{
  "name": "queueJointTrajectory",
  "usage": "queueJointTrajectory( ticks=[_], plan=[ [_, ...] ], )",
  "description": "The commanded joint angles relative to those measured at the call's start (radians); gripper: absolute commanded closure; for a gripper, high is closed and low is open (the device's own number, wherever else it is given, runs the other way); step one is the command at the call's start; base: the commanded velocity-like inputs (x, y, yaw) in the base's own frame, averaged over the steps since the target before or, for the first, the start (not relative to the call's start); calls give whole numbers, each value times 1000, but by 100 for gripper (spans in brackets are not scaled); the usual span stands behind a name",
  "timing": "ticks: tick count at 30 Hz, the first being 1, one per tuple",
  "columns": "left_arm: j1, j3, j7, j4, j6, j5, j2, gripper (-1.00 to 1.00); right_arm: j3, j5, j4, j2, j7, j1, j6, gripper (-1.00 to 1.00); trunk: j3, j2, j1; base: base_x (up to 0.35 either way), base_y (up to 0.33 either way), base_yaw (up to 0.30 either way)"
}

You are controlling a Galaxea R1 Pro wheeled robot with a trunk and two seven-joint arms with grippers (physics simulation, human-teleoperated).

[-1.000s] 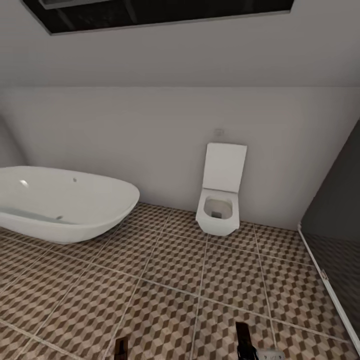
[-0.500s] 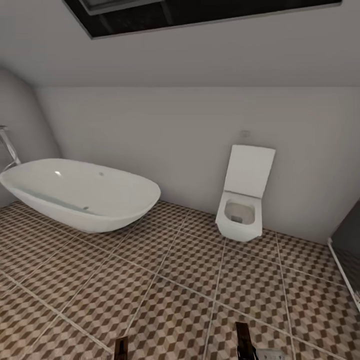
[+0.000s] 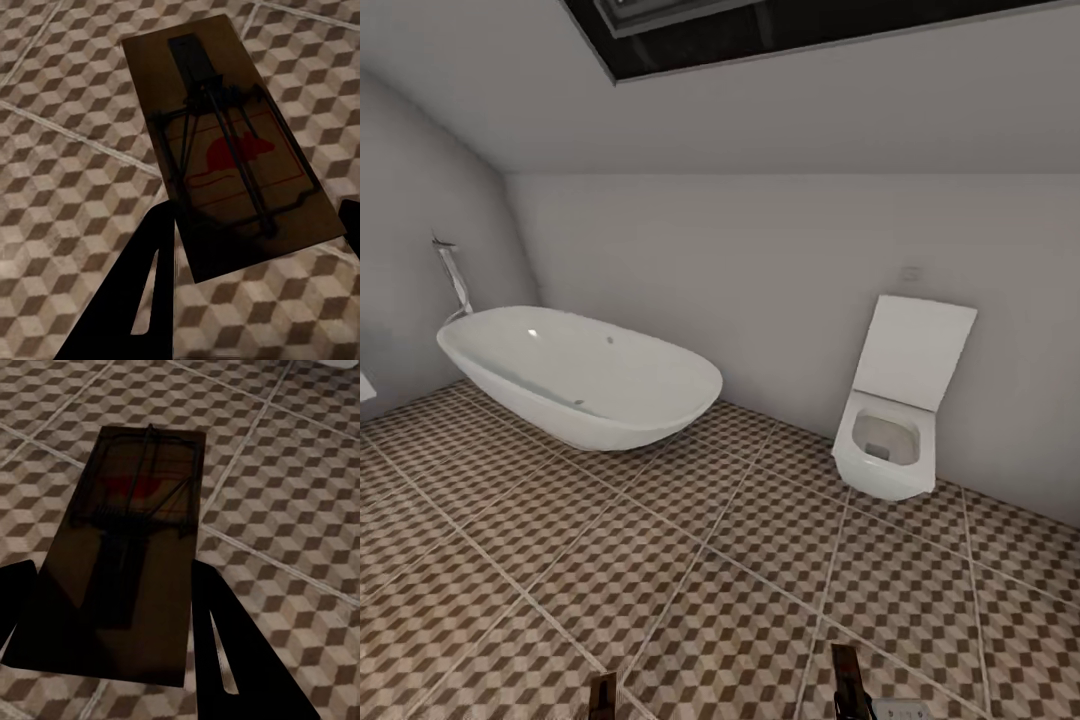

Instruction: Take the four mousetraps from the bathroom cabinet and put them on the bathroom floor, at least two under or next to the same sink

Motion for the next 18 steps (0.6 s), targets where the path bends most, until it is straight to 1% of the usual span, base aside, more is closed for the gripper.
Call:
queueJointTrajectory(
  ticks=[1,18],
  plan=[
    [-2,-9,3,4,-6,7,-1,100,-4,7,1,0,-1,0,-3,100,-1,-1,0,0,0,286],
    [-2,-8,5,4,-6,7,-1,100,-4,7,1,0,-1,0,-3,100,-1,-1,0,0,0,286]
  ],
)
